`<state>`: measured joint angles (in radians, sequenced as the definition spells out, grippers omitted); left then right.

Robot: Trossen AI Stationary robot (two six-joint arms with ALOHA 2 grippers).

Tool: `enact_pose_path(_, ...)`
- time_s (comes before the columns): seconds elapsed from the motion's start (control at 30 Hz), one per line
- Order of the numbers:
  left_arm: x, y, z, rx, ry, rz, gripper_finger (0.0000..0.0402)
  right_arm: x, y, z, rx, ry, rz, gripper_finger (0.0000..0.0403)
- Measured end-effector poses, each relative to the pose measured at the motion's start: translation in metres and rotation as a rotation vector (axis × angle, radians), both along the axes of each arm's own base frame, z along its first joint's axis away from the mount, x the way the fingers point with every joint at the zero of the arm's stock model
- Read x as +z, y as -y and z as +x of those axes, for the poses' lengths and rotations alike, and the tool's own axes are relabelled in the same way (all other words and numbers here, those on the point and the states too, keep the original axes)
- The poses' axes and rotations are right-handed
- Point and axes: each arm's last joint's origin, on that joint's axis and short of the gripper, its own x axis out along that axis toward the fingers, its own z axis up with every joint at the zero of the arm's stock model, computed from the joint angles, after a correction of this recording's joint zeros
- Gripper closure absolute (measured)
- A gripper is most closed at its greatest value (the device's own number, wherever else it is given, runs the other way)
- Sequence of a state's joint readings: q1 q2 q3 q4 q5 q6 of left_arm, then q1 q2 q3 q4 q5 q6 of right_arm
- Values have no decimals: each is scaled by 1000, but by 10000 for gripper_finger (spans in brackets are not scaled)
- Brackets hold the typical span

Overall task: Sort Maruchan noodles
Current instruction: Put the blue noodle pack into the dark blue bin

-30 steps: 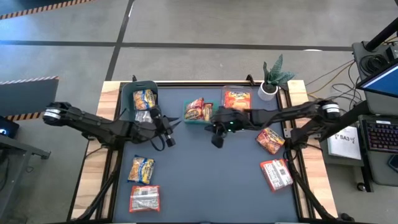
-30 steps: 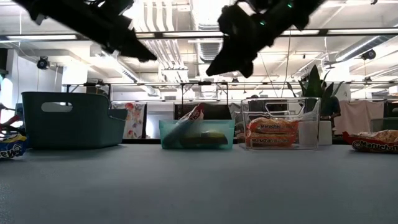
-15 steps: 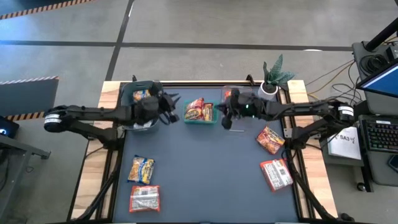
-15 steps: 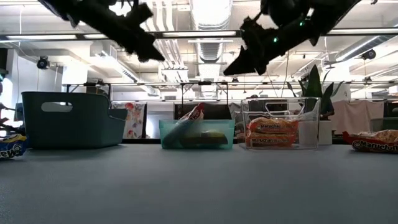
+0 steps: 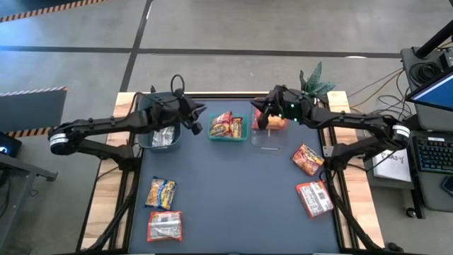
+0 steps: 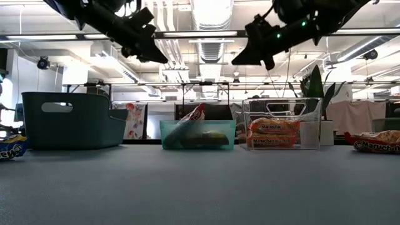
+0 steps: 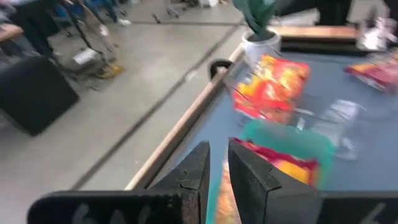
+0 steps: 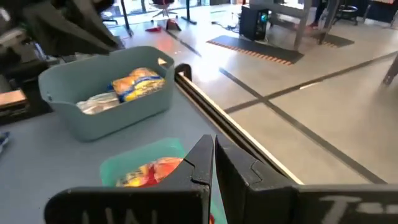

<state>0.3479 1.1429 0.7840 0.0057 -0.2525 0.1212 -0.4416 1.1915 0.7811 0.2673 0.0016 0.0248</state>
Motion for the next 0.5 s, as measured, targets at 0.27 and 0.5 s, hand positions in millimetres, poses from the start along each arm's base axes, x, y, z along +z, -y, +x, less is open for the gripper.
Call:
enact_pose_path(0.27, -9, 48, 12, -402, 27, -58, 362, -4, -71, 14, 257, -3, -165, 394)
enact_pose_path(0.5, -2, 96, 15, -491, 128, -212, 362, 4, -144, 12, 333, 150, -108, 394)
